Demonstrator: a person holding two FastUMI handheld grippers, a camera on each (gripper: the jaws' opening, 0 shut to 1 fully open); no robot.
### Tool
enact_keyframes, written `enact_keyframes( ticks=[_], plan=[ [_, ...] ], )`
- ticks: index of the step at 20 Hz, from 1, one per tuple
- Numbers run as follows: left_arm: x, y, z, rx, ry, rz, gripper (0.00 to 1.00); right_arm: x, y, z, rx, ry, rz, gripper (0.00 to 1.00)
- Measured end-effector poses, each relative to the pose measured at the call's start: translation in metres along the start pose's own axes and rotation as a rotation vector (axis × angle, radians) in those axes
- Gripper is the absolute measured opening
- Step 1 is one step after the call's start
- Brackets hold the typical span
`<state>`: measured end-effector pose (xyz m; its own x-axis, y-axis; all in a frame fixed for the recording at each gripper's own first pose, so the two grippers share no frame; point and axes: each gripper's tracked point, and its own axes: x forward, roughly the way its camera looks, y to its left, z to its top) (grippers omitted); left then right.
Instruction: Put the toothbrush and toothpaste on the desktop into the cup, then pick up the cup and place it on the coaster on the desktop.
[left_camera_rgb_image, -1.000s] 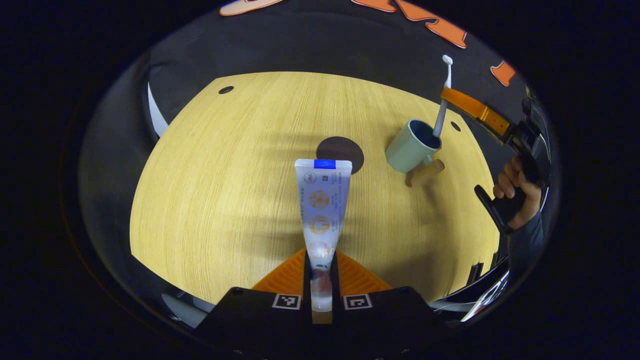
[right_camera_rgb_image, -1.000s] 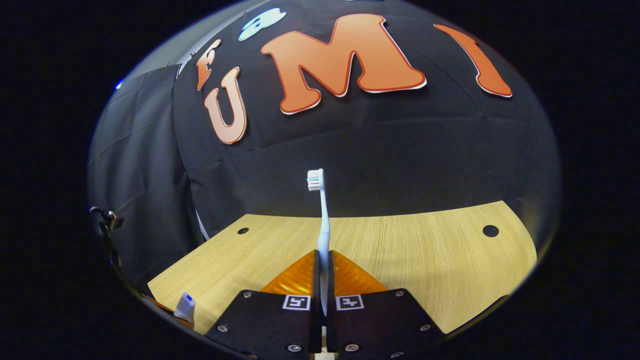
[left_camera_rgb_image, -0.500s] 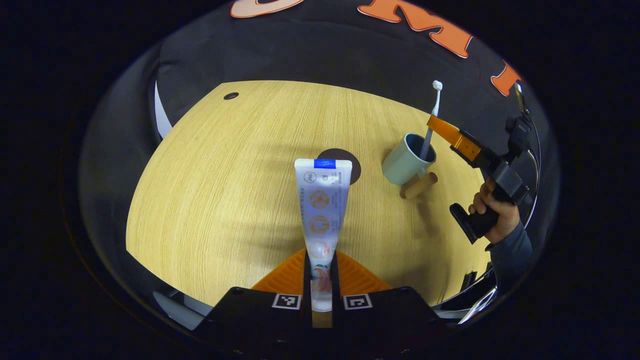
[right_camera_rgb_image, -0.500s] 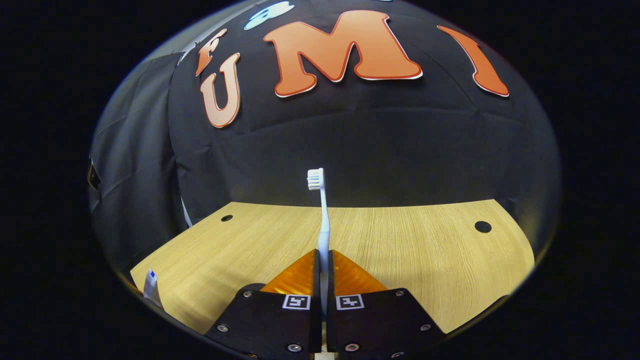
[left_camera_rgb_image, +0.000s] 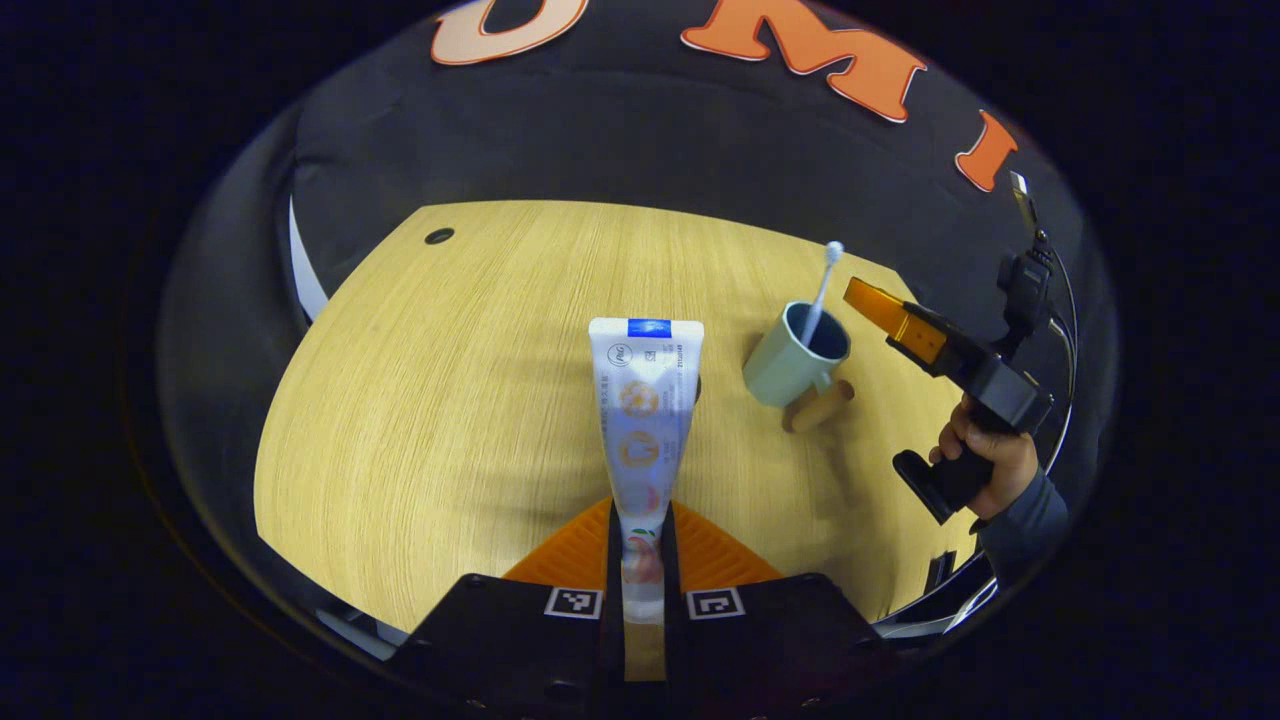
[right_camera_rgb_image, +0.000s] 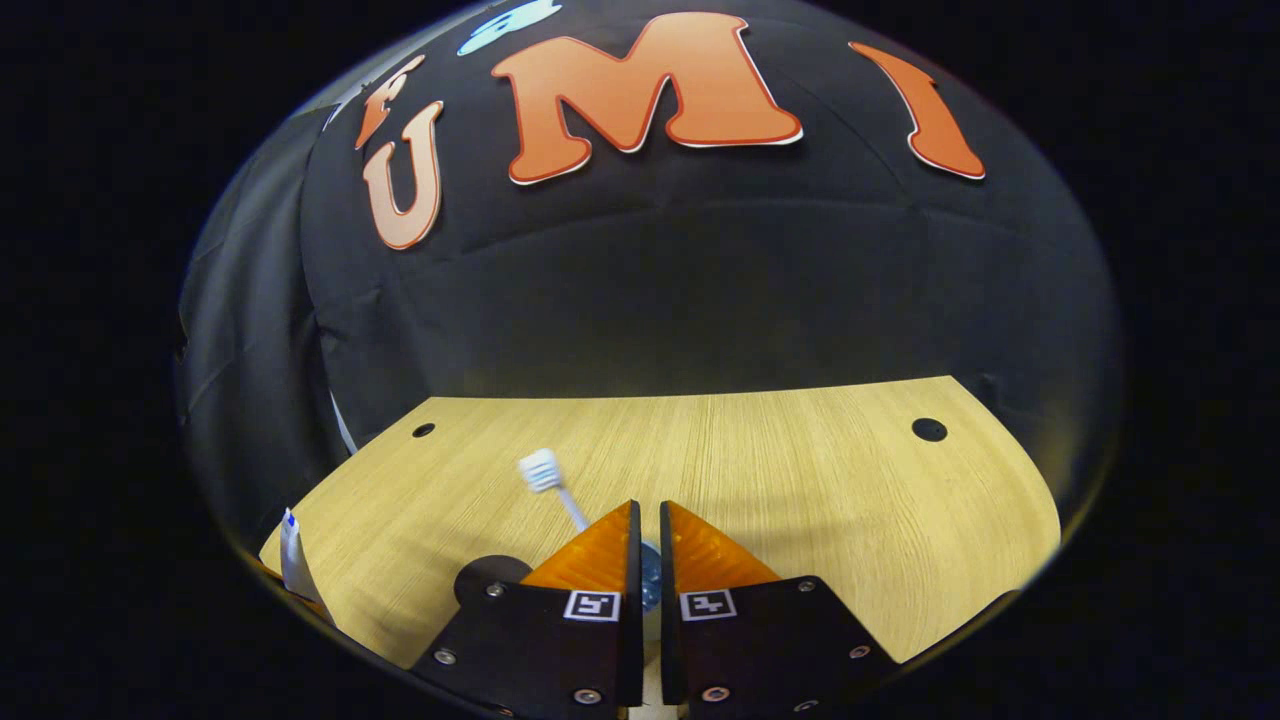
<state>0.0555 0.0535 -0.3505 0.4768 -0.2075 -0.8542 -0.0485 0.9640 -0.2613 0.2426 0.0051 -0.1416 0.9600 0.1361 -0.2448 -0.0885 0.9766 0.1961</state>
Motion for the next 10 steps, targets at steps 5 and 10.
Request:
enact_keyframes(
  ticks=[5,10],
  plan=[
    [0.001,0.003,0.007,0.037,-0.097,-0.035,0.16,-0.03,-0.007,-0.005,-0.021,0.043,-0.017,0.11],
    [-0.004,-0.014,0.055,0.079,-0.255,-0.081,0.16,-0.063,-0.007,-0.014,-0.05,0.088,-0.022,0.58]
  ],
)
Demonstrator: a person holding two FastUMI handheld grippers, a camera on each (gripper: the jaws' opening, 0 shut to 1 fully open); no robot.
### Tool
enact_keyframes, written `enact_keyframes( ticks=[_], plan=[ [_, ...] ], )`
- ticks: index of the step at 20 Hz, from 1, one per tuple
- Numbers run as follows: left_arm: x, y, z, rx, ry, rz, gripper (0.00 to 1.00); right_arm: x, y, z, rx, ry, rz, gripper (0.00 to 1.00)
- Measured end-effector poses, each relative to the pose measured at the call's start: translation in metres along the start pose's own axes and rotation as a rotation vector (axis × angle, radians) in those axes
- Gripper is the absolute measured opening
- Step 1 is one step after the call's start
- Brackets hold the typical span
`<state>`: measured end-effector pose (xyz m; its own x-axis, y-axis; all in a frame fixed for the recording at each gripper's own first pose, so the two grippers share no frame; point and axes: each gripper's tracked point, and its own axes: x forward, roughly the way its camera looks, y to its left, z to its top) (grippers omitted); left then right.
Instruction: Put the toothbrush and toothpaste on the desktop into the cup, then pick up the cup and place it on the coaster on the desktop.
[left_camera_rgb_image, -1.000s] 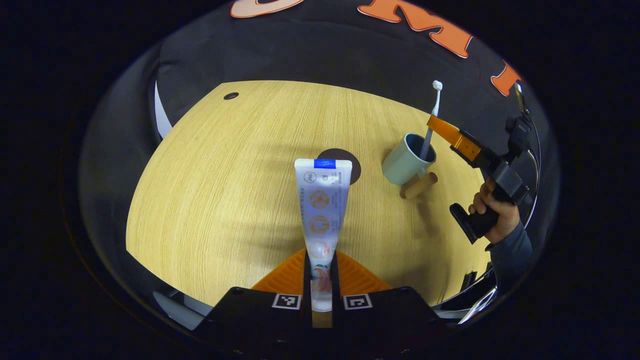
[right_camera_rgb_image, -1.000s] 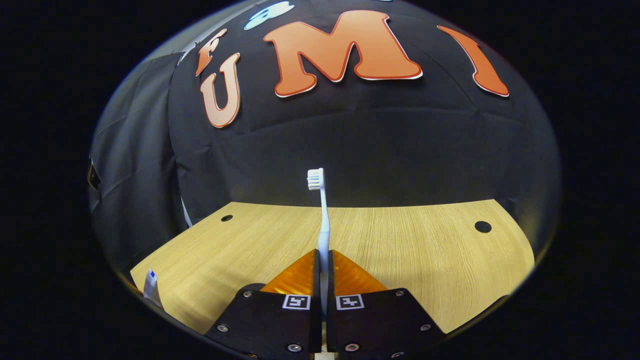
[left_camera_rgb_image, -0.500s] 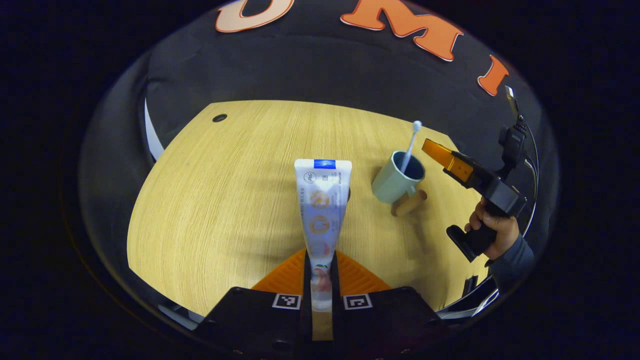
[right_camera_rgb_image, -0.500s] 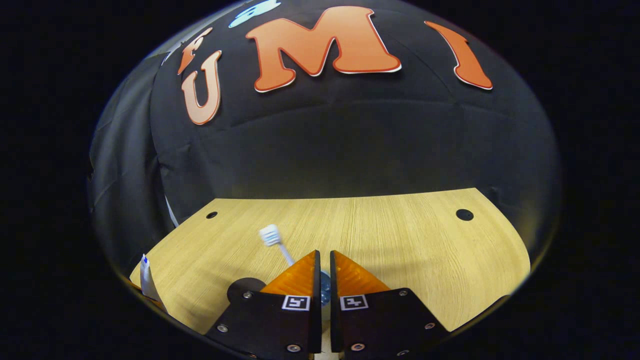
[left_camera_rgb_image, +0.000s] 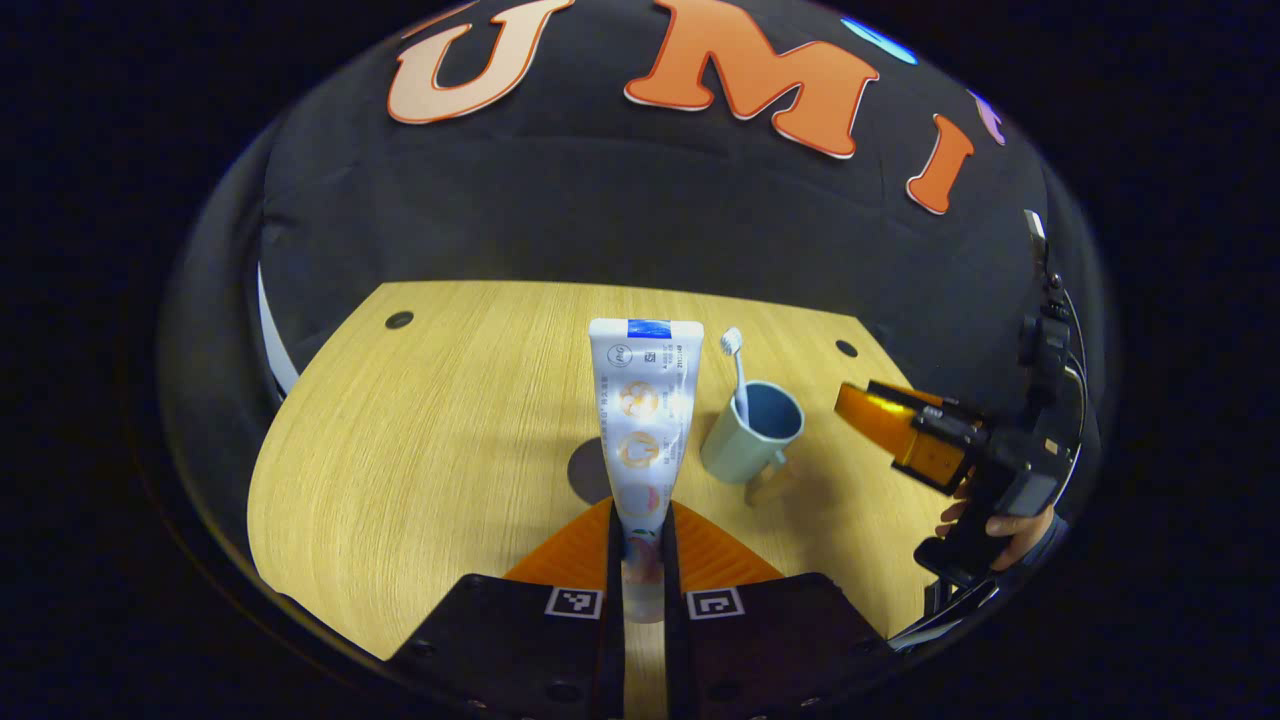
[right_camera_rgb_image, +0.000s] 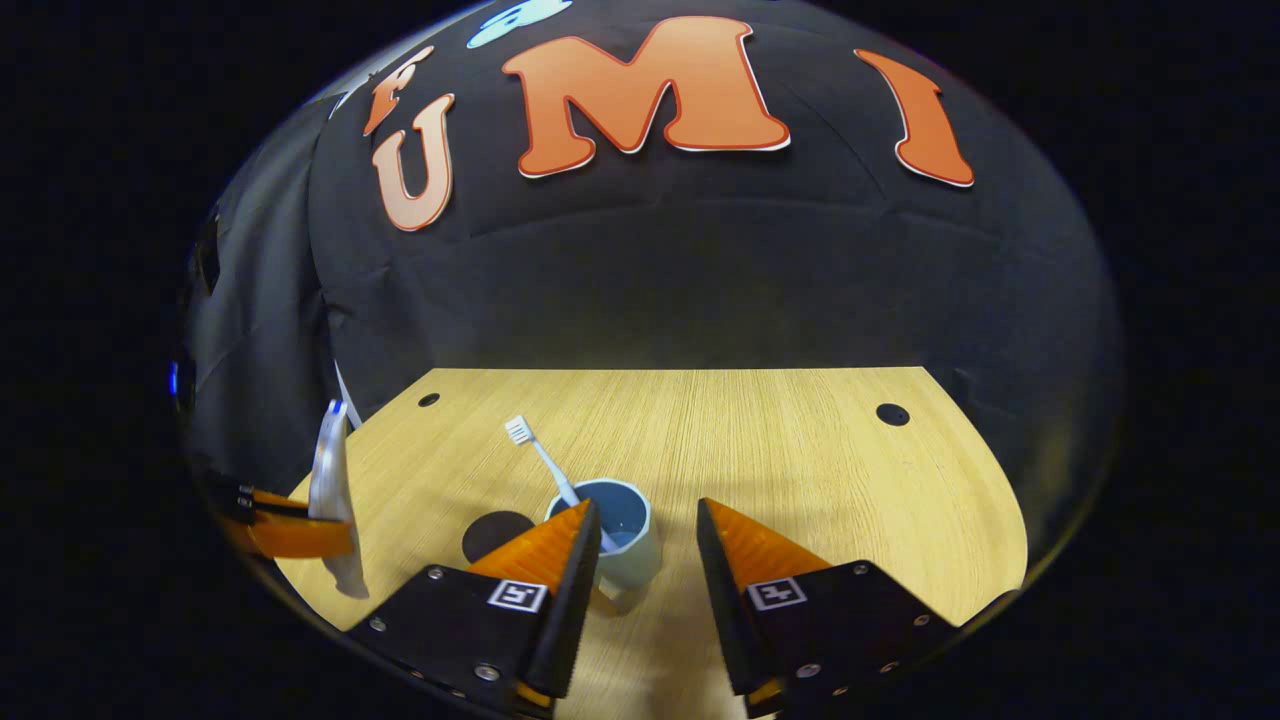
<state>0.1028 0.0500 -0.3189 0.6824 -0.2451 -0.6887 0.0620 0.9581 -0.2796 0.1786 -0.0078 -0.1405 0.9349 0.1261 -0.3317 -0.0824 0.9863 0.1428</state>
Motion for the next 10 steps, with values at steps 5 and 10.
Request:
enact_keyframes(
  ticks=[5,10],
  plan=[
    [0.016,-0.031,0.048,0.07,-0.186,-0.081,0.16,-0.027,-0.003,-0.021,0.025,0.034,-0.019,0.86],
    [0.029,-0.061,0.089,0.126,-0.367,-0.158,0.16,-0.053,-0.015,-0.028,0.039,-0.038,-0.046,0.94]
  ],
)
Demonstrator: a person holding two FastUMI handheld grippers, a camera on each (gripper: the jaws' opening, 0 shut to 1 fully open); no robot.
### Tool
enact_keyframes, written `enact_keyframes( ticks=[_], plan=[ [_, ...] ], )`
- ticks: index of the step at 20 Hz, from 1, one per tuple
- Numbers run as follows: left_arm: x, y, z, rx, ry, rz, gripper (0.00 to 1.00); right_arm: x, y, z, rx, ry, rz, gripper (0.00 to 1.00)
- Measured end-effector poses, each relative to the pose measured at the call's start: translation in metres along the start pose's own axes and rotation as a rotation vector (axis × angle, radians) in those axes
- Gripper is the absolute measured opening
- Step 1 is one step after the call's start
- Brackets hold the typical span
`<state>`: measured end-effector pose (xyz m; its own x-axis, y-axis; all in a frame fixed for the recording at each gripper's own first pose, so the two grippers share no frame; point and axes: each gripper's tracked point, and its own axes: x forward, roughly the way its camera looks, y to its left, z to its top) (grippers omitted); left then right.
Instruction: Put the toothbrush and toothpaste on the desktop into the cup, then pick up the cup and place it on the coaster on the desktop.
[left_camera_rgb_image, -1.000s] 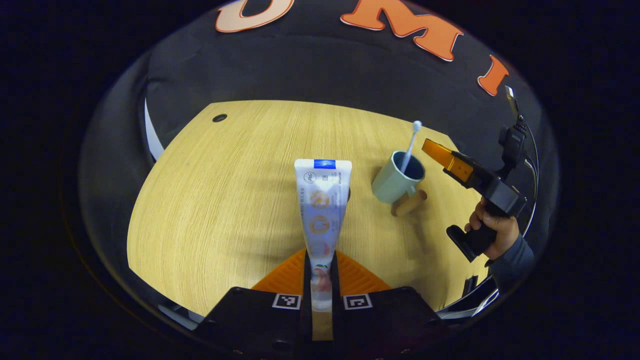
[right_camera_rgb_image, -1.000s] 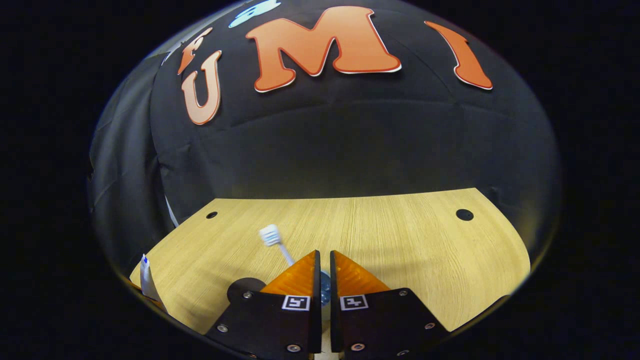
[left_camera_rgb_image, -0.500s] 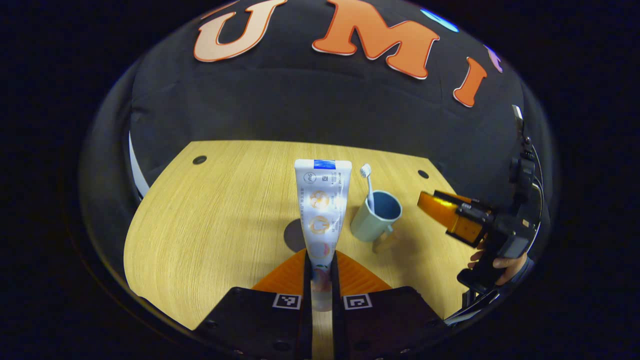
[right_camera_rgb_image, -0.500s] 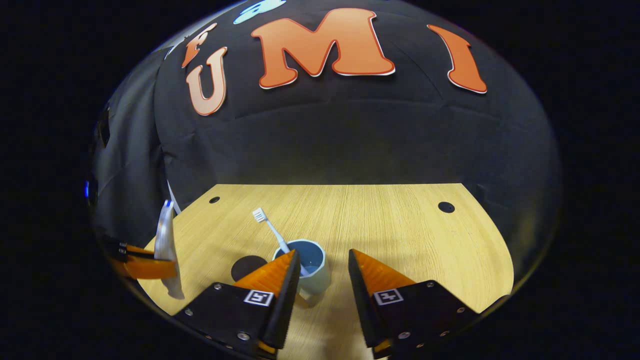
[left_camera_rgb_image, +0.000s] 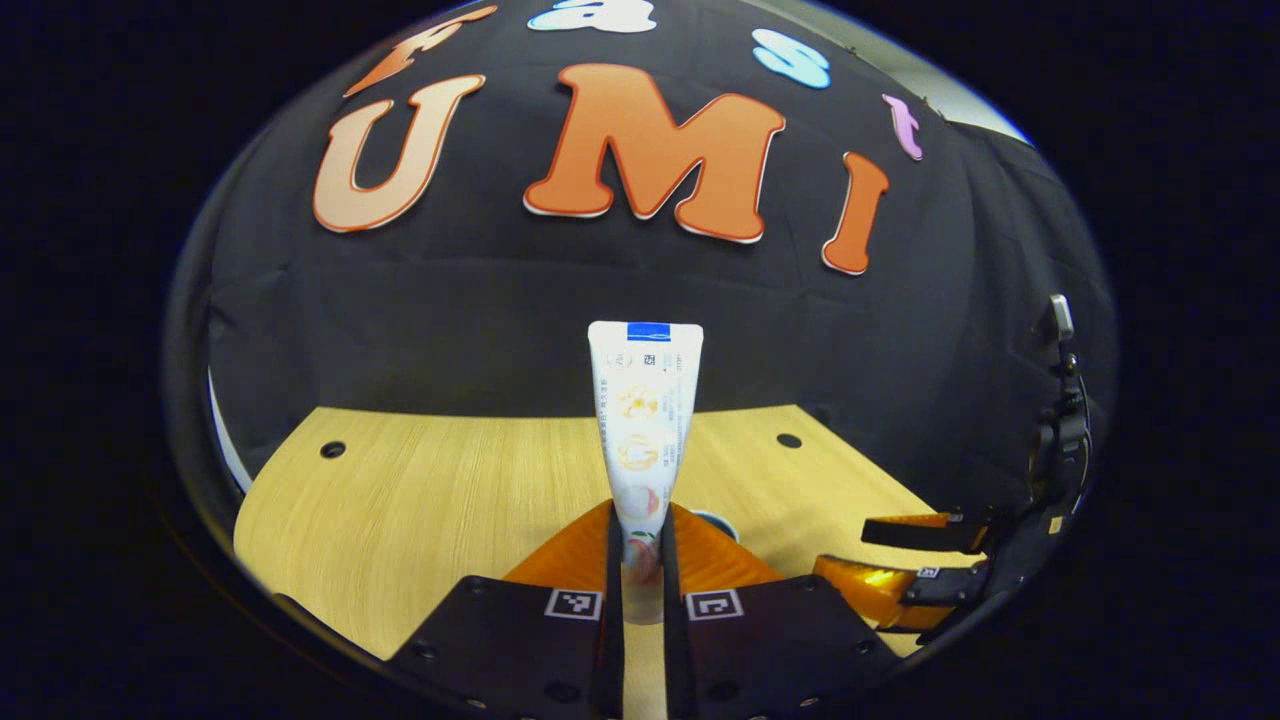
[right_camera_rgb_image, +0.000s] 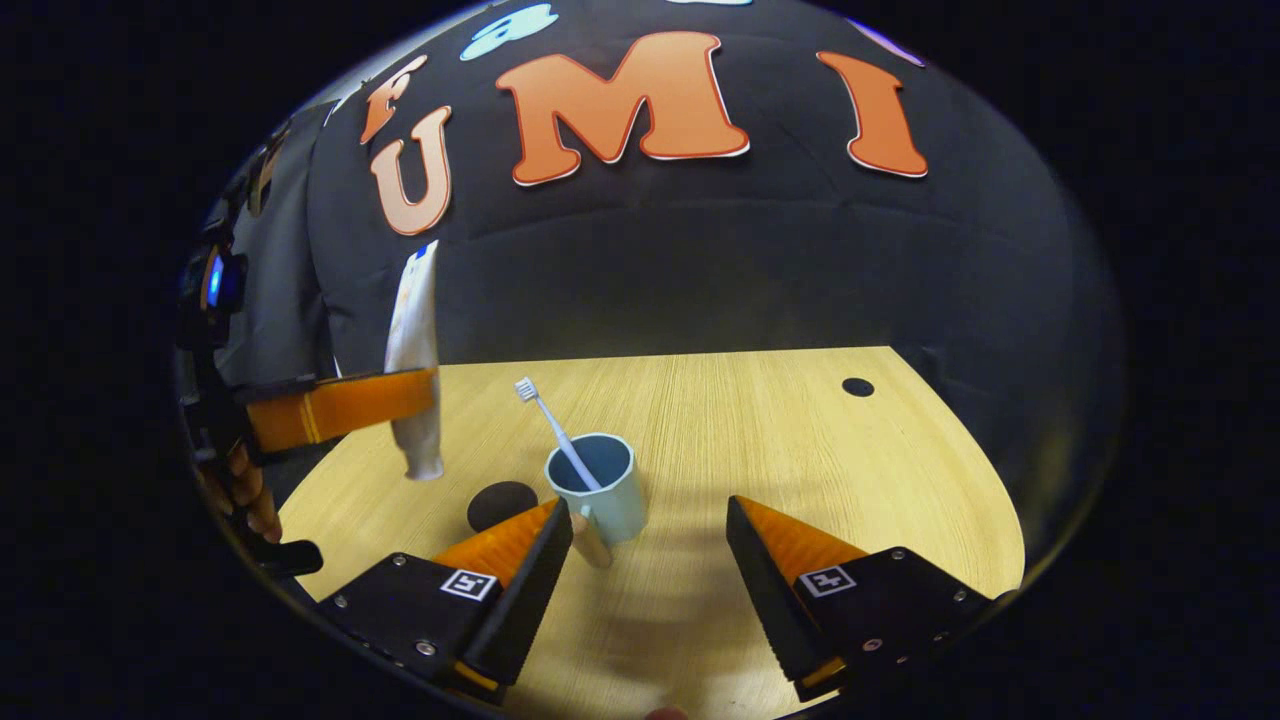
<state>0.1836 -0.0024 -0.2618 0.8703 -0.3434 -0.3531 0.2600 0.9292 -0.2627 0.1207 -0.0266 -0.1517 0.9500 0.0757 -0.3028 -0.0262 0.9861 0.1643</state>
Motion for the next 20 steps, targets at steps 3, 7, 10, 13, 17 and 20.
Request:
enact_keyframes(
  ticks=[3,7,10,13,17,20],
  plan=[
    [0.021,-0.016,0.007,0.008,-0.072,-0.03,0.16,-0.007,-0.013,-0.004,-0.006,-0.029,-0.039,0.94],
    [0.055,-0.038,-0.002,0.026,-0.128,-0.057,0.16,-0.009,-0.017,-0.002,0.015,-0.039,-0.057,0.94],
    [0.071,-0.048,-0.013,0.058,-0.157,-0.05,0.16,-0.011,-0.022,0.0,0.023,-0.054,-0.06,0.94],
    [0.083,-0.055,-0.029,0.068,-0.171,-0.055,0.16,-0.013,-0.028,0.0,0.013,-0.056,-0.063,0.94],
    [0.096,-0.056,-0.052,0.089,-0.17,-0.037,0.16,-0.016,-0.038,-0.007,-0.01,-0.054,-0.068,0.94],
    [0.092,-0.051,-0.067,0.098,-0.177,-0.001,0.16,-0.014,-0.04,-0.012,-0.023,-0.047,-0.065,0.94]
  ],
)
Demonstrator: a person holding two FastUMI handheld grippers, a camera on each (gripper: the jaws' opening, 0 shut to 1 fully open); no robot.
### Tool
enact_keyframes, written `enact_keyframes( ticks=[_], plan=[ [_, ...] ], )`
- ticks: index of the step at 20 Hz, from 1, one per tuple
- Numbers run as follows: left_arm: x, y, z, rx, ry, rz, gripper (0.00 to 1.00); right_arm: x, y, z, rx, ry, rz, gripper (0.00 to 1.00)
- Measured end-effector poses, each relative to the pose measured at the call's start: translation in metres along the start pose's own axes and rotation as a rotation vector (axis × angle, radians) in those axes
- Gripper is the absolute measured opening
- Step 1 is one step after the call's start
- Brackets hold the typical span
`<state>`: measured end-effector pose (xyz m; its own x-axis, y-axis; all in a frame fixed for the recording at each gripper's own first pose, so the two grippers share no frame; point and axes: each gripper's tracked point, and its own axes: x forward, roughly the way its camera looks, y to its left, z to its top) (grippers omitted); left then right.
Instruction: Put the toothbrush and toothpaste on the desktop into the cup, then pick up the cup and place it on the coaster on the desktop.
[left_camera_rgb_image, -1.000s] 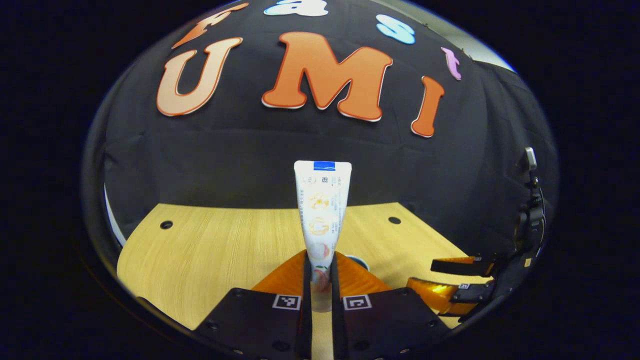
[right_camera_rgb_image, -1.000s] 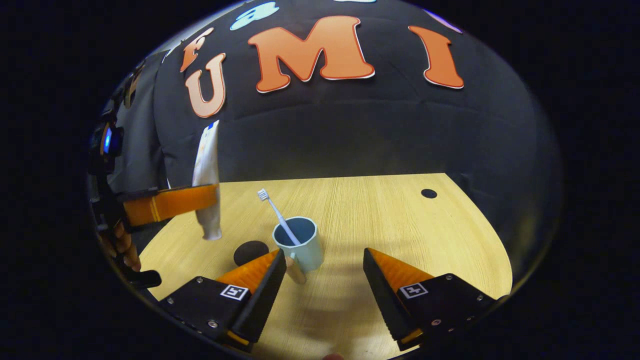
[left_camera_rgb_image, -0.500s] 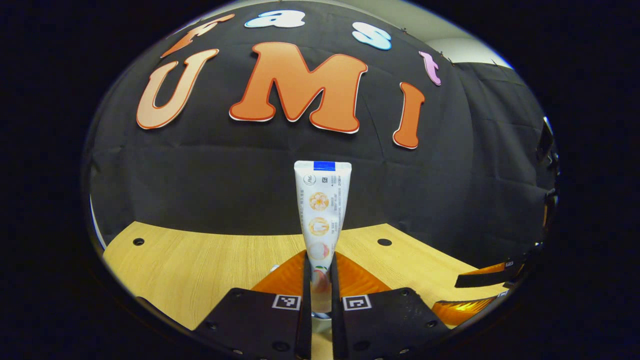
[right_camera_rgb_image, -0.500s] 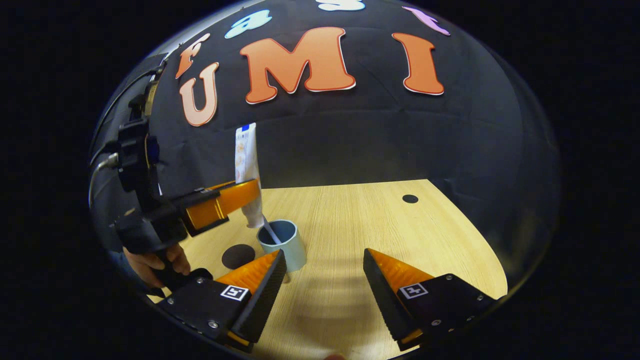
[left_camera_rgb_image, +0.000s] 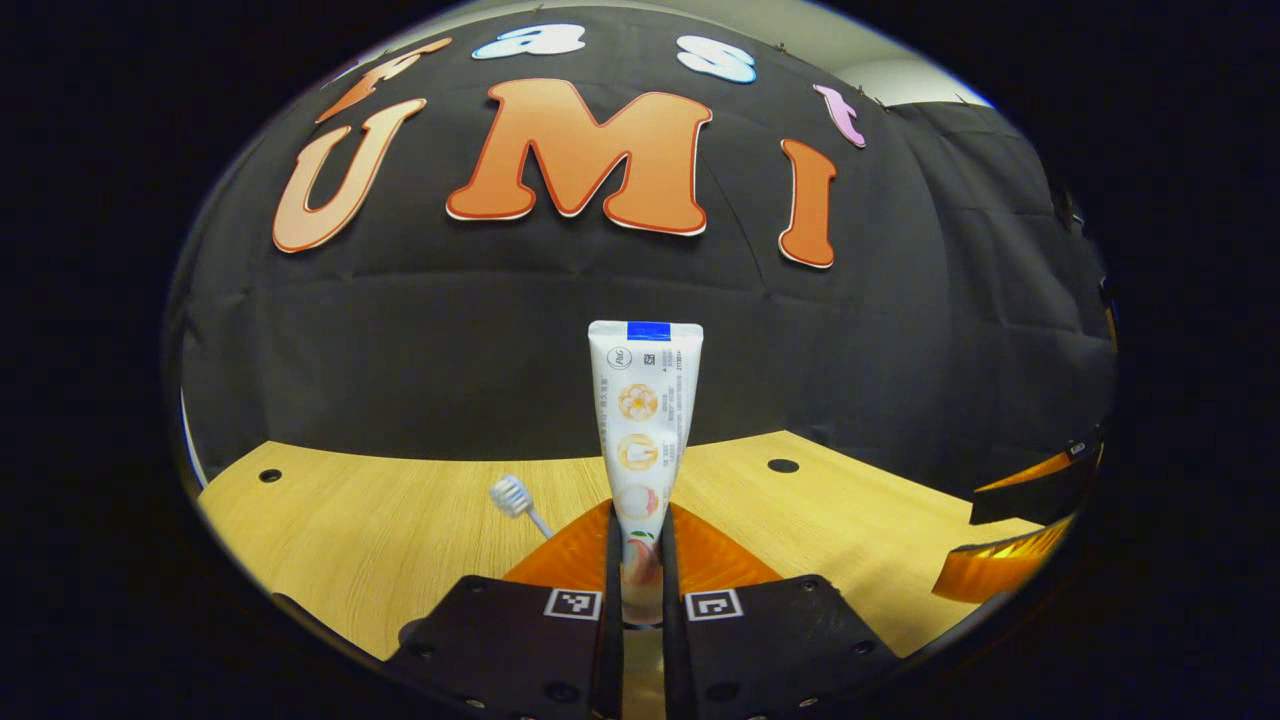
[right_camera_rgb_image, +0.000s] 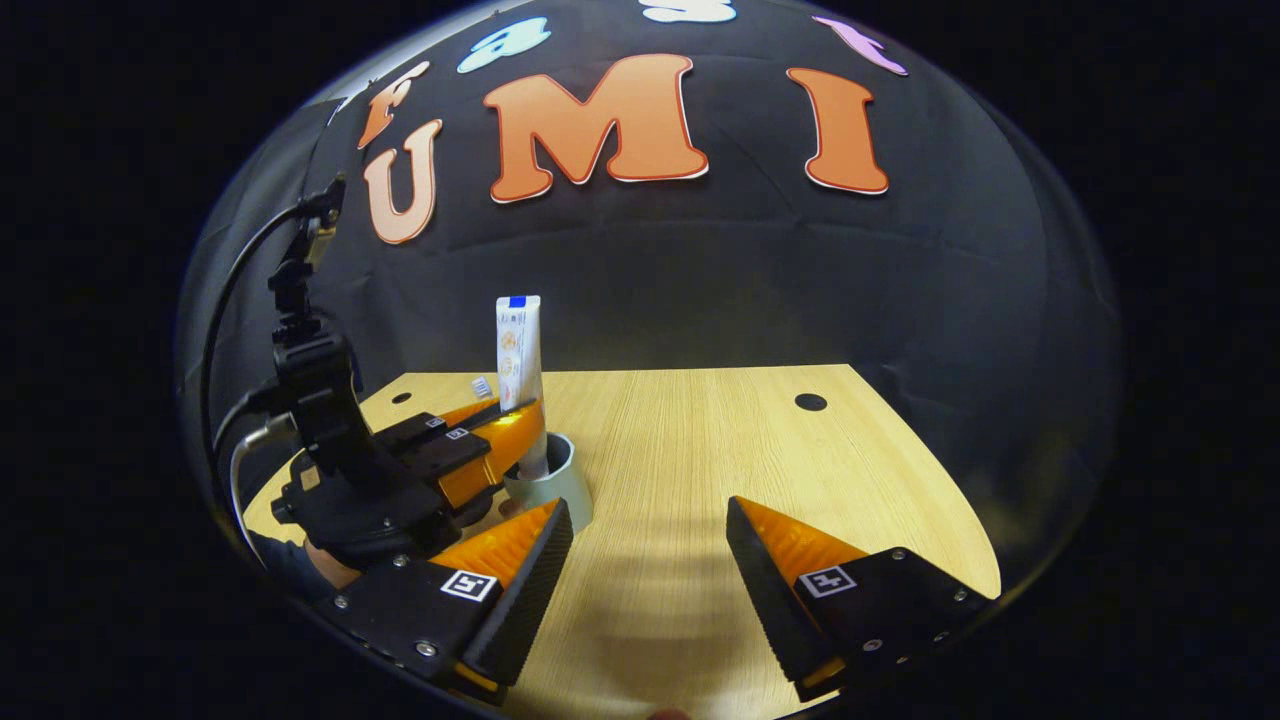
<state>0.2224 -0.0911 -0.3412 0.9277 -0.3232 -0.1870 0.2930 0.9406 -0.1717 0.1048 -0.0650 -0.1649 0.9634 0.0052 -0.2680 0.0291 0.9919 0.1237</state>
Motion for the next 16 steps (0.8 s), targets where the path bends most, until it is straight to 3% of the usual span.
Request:
enact_keyframes(
  ticks=[7,9,12,16],
  plan=[
    [-0.008,0.013,-0.011,-0.012,-0.02,0.092,0.17,0.004,0.0,-0.004,-0.028,0.008,0.024,0.94],
    [-0.013,0.011,-0.012,0.005,-0.018,0.099,0.25,0.006,0.0,-0.005,-0.027,0.009,0.029,0.94],
    [-0.032,0.011,-0.028,0.028,0.017,0.115,0.79,0.009,-0.001,-0.003,-0.018,0.009,0.035,0.94],
    [-0.05,0.023,-0.029,0.048,0.045,0.129,0.84,0.014,-0.009,0.001,-0.023,0.007,0.032,0.94]
  ],
)
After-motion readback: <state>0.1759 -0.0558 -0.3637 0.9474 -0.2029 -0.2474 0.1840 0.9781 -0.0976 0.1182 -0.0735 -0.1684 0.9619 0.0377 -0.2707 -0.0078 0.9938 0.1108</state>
